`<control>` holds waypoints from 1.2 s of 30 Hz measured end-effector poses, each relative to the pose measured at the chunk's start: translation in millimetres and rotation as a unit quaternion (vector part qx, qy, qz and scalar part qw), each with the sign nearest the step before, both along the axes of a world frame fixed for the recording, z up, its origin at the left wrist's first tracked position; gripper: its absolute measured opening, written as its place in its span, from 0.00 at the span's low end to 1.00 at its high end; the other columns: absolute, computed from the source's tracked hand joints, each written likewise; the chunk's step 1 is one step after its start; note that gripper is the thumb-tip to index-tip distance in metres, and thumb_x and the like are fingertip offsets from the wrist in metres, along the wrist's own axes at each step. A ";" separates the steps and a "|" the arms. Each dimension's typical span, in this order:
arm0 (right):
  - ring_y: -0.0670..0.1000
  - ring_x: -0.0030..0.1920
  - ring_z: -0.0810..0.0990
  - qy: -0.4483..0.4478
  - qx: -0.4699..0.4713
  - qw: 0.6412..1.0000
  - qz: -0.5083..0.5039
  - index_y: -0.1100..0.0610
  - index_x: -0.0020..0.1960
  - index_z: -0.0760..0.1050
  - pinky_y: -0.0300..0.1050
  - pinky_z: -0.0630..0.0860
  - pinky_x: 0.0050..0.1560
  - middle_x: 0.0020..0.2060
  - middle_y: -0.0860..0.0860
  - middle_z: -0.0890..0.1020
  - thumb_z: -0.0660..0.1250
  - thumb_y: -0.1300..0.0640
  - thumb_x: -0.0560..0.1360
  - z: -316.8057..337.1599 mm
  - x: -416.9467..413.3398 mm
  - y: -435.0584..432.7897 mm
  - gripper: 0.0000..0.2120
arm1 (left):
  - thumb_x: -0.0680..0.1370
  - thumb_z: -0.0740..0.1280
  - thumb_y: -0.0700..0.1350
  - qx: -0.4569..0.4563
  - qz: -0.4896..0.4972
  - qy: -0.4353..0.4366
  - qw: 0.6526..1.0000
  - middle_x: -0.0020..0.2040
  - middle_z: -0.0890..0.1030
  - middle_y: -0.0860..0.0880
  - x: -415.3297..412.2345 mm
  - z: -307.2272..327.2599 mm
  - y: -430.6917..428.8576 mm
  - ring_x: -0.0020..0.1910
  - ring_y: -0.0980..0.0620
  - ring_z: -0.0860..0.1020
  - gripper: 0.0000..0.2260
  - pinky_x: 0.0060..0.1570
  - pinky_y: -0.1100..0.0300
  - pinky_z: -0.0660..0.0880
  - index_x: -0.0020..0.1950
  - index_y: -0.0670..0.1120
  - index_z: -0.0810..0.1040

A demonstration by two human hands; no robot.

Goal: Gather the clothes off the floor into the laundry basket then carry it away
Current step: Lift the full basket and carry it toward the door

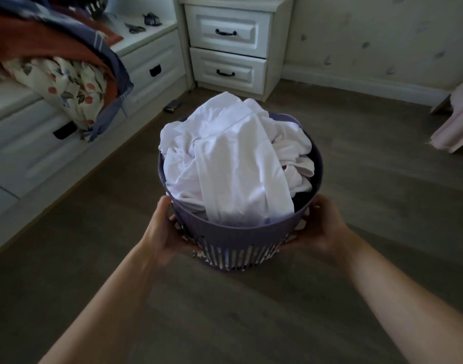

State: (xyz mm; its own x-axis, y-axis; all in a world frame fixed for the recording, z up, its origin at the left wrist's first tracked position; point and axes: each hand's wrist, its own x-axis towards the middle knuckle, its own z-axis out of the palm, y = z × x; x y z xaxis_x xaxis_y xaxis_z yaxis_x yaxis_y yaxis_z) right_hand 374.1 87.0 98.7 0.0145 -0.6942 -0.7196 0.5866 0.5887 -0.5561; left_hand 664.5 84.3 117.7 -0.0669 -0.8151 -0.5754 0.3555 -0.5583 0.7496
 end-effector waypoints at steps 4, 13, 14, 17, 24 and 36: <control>0.63 0.52 0.75 0.008 0.027 1.000 0.001 0.55 0.47 0.79 0.81 0.64 0.54 0.44 0.55 0.76 0.55 0.55 0.72 105.6 -28.6 34.2 0.14 | 0.80 0.54 0.57 0.018 -0.018 0.010 1.000 0.58 0.80 0.41 -19.3 105.3 30.9 0.58 0.36 0.77 0.21 0.57 0.24 0.67 0.44 0.55 0.86; 0.58 0.48 0.73 0.098 0.078 0.991 -0.037 0.50 0.50 0.76 0.61 0.74 0.44 0.47 0.52 0.74 0.57 0.50 0.71 384.9 -70.6 105.9 0.13 | 0.78 0.56 0.52 0.055 -0.047 0.021 0.997 0.47 0.78 0.40 -79.8 361.0 86.1 0.45 0.39 0.79 0.19 0.51 0.26 0.70 0.39 0.52 0.85; 0.57 0.48 0.74 0.113 0.083 0.989 -0.047 0.50 0.48 0.77 0.56 0.74 0.44 0.47 0.52 0.76 0.57 0.49 0.72 416.2 -72.6 114.6 0.12 | 0.79 0.56 0.52 0.061 -0.056 0.020 0.996 0.44 0.78 0.42 -84.1 389.4 90.4 0.43 0.40 0.79 0.20 0.52 0.26 0.70 0.37 0.52 0.86; 0.53 0.43 0.74 0.155 0.064 0.982 -0.082 0.49 0.41 0.77 0.46 0.70 0.41 0.43 0.51 0.77 0.56 0.48 0.73 505.1 -74.4 143.6 0.12 | 0.78 0.56 0.52 0.067 -0.085 0.031 0.994 0.46 0.79 0.41 -93.9 471.8 103.8 0.45 0.38 0.79 0.19 0.52 0.23 0.69 0.40 0.52 0.86; 0.50 0.35 0.70 0.204 -0.019 0.959 -0.198 0.50 0.37 0.74 0.43 0.63 0.36 0.34 0.50 0.74 0.55 0.50 0.76 630.8 -67.5 200.6 0.13 | 0.78 0.58 0.53 0.041 -0.193 0.028 0.980 0.57 0.75 0.42 -100.8 592.3 87.8 0.52 0.36 0.75 0.19 0.45 0.22 0.70 0.64 0.48 0.76; 0.55 0.49 0.78 0.217 -0.056 0.856 -0.466 0.46 0.49 0.80 0.57 0.71 0.56 0.47 0.54 0.82 0.58 0.40 0.72 737.9 9.2 357.3 0.16 | 0.77 0.60 0.54 -0.061 -0.508 0.042 0.858 0.62 0.75 0.43 -134.6 710.2 100.4 0.57 0.37 0.74 0.21 0.38 0.28 0.75 0.68 0.48 0.72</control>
